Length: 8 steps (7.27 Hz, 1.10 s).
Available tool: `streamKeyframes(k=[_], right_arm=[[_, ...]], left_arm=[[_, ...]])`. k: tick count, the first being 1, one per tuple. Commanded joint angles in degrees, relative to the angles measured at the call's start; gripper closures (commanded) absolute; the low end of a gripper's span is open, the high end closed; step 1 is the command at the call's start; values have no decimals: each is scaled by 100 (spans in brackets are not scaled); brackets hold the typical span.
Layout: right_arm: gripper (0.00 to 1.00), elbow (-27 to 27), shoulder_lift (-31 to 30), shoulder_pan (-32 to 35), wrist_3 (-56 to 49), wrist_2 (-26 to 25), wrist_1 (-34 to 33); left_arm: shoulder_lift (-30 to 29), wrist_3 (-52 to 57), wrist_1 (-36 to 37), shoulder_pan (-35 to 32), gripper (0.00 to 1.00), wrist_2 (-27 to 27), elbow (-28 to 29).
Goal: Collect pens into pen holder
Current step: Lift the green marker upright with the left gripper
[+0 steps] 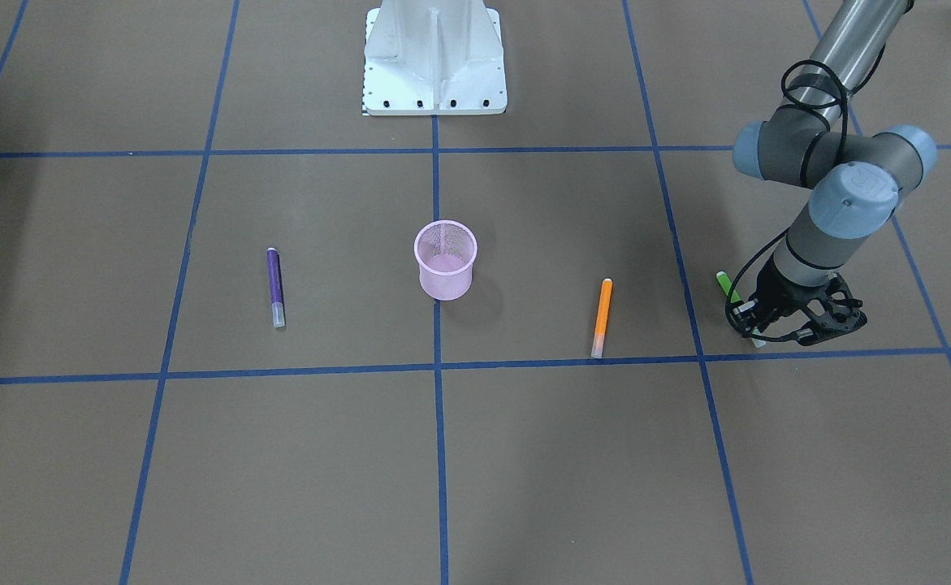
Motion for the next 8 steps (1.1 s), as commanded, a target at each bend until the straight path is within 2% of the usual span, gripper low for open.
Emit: streamKeyframes(k=[1,3,6,8], right_arm=[[0,0,2,0,0,0,0],[0,0,37,0,0,-9,-9],[0,-122,150,-9,8,-61,174],[0,-298,125,-9,0,-44,237]], left_arm=[[11,-28,39,29,100,-34,-57],[20,-11,205,-6,100,-78,-337],[28,-45,531,-208,100,18,-1311],[-111,-437,488,-192,100,1128,-1989]])
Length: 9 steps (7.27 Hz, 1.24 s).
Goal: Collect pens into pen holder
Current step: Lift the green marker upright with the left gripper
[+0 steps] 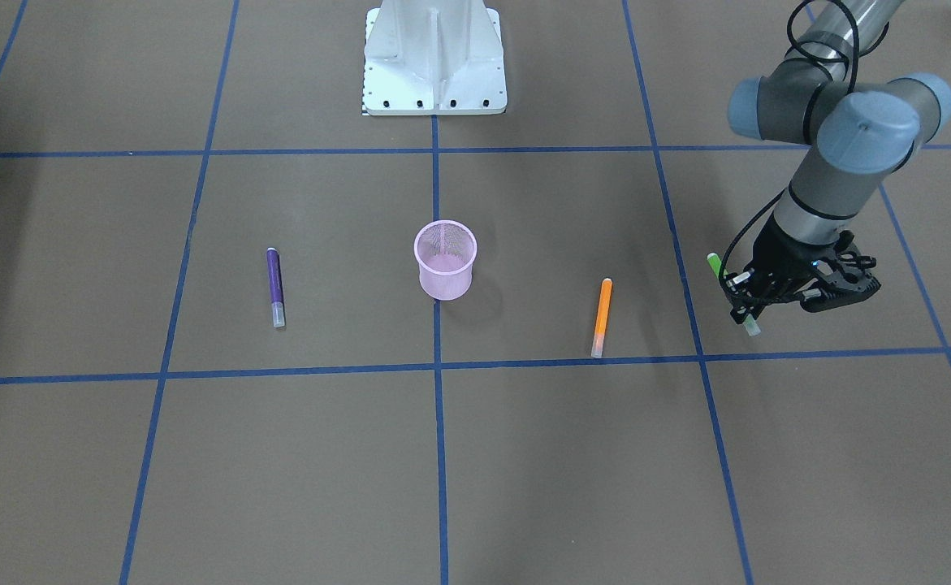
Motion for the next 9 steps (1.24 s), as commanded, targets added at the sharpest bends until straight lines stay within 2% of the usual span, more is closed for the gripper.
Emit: streamKeyframes(k=[1,2,3,5,6,8,9], right_arm=[[0,-185,-2,-2,4,11,147],[0,-351,7,-11,-22,11,157],[0,-657,25,-19,-110,2,426],[0,-2286,120,-81,-505,-15,2571],[0,-2790,174,-342,-506,-41,3096],[0,-3224,375,-476,-506,-50,3154],[0,-3392,516,-607,-471,-59,3145]], left_arm=[[-497,-908,-13,25,100,1059,-502],[-796,-1384,-22,147,100,1576,-520],[-1043,-1858,-22,600,100,2321,-468],[-1264,-2152,-74,1078,100,3160,-258],[-1431,-2301,-223,1210,100,3433,-118],[-1922,-2346,-338,1369,100,4180,286],[-1872,-2468,-608,1387,100,4279,253]])
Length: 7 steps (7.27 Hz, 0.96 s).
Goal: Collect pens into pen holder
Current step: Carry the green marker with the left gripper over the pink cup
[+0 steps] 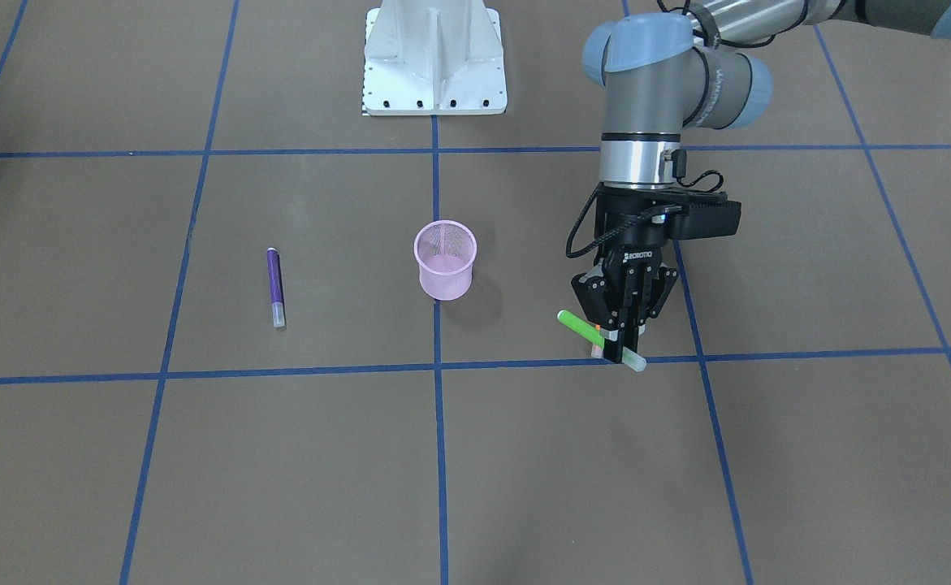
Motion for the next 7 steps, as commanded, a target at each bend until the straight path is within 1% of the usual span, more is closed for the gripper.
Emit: streamKeyframes(k=[1,2,3,4,5,6,7], right_arm=[[0,-515,334,-332,35,-70,35],[0,-666,406,-474,35,-88,43],[0,-754,433,-527,35,-114,43],[1,-868,433,-528,27,-149,52],[5,-870,433,-536,26,-297,52],[27,-878,442,-589,9,-429,52],[36,-913,442,-607,0,-457,52]], left_arm=[[-89,-77,-309,62,100,738,61],[-89,-68,-327,80,100,778,70],[-133,-60,-318,254,100,796,122],[-168,-68,-318,282,100,796,149],[-177,-68,-318,317,100,787,175],[-177,-68,-318,352,100,787,184],[-186,-68,-318,353,100,787,184]])
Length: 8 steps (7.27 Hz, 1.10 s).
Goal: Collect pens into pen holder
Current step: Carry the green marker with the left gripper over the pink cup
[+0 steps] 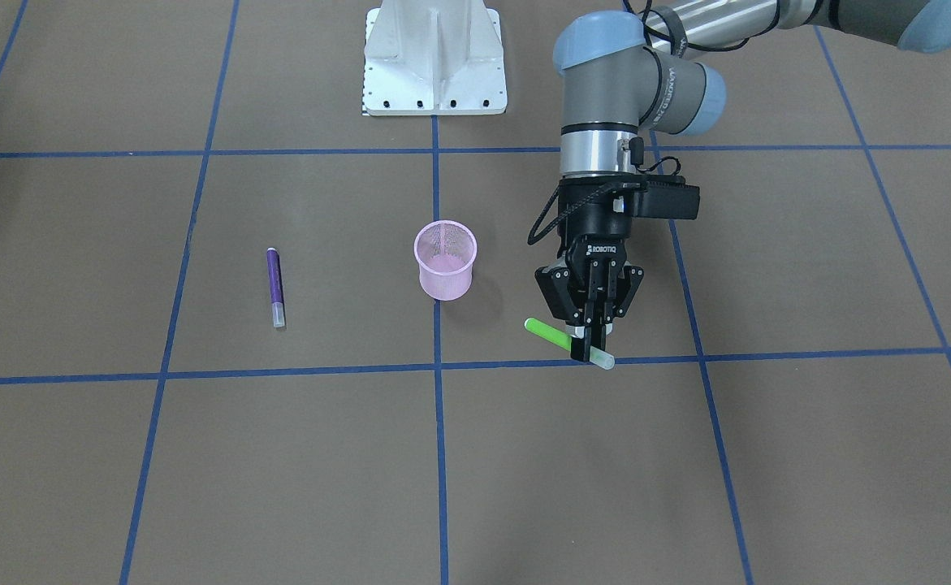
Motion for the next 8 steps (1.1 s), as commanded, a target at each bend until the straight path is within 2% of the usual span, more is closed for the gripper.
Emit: streamKeyframes(k=[1,5,7,8], right_arm=[[37,-46,5,-60,-13,-86,-8],[38,-203,84,-210,-22,-183,-8],[62,-230,84,-210,-30,-183,-8],[84,-230,84,-210,-39,-174,-8]], left_arm=[[-1,8,0,19,100,0,8],[-1,9,-9,19,100,-9,8],[-1,17,-9,19,100,-17,8],[-1,17,-9,19,100,-26,8]])
